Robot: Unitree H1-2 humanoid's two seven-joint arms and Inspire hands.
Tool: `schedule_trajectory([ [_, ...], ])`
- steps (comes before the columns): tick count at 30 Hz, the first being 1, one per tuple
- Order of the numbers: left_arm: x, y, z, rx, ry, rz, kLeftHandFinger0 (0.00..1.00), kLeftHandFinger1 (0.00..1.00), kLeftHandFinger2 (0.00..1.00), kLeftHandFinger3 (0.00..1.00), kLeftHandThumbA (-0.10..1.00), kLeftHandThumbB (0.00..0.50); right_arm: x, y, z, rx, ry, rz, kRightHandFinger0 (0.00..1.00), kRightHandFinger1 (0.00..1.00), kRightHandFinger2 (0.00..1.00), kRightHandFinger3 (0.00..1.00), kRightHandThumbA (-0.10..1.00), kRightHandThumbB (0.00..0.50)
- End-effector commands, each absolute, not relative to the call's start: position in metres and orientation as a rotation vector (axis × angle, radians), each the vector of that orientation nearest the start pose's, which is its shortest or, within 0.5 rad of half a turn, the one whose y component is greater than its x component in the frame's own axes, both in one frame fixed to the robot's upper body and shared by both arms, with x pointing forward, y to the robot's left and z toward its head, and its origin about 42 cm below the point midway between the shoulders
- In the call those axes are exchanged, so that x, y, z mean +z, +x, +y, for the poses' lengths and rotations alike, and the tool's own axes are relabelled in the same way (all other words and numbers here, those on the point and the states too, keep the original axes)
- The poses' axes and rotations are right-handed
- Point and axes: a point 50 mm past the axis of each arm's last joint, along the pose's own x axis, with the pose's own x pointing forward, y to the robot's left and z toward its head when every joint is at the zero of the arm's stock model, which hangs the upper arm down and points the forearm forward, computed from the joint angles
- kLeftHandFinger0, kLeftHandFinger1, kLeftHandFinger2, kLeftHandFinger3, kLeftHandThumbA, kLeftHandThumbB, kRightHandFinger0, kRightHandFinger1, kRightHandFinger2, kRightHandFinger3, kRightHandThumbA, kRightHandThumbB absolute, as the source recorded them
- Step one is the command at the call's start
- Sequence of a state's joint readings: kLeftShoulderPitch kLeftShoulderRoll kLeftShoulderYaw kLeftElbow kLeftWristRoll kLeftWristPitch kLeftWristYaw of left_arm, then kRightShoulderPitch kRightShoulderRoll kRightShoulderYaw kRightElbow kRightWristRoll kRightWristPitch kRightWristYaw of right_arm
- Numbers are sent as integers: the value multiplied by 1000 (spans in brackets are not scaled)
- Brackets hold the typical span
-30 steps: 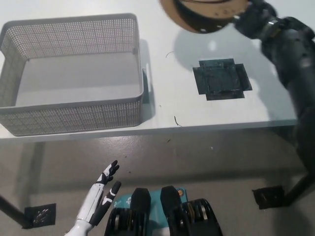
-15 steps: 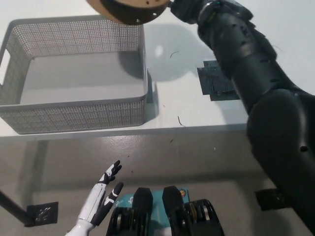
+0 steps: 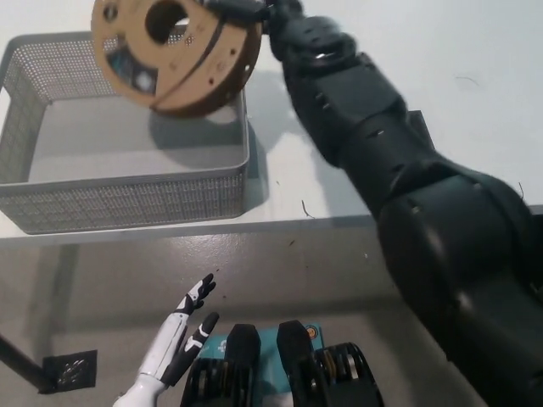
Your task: Use the right hand to pick up a 3d printing filament and place it into a container on the left side
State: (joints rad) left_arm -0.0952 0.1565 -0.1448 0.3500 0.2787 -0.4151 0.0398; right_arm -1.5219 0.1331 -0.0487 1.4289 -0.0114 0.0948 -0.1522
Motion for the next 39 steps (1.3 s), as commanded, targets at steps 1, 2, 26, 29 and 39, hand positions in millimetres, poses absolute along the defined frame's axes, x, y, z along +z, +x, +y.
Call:
schedule_trajectory([
  [1, 69, 310, 223, -258, 445, -247, 1000, 1000, 1000, 1000, 1000, 254, 473, 547, 56, 221, -513, -397, 0, 364, 764, 645, -100, 192],
  [2, 70, 310, 222, -261, 447, -247, 1000, 1000, 1000, 1000, 1000, 258, 473, 545, 59, 229, -537, -417, 45, 410, 816, 724, -100, 199],
  [26, 72, 317, 213, -309, 468, -265, 1000, 1000, 1000, 1000, 1000, 201, 540, 556, 21, 434, -671, -439, 1000, 1000, 1000, 1000, 986, 500],
  [29, 72, 318, 214, -304, 473, -266, 1000, 1000, 1000, 1000, 1000, 201, 574, 560, -15, 415, -681, -504, 1000, 1000, 1000, 1000, 1000, 451],
  [39, 72, 317, 217, -294, 472, -247, 1000, 1000, 1000, 1000, 1000, 188, 612, 529, -141, 368, -788, -646, 1000, 1000, 1000, 1000, 1000, 385],
])
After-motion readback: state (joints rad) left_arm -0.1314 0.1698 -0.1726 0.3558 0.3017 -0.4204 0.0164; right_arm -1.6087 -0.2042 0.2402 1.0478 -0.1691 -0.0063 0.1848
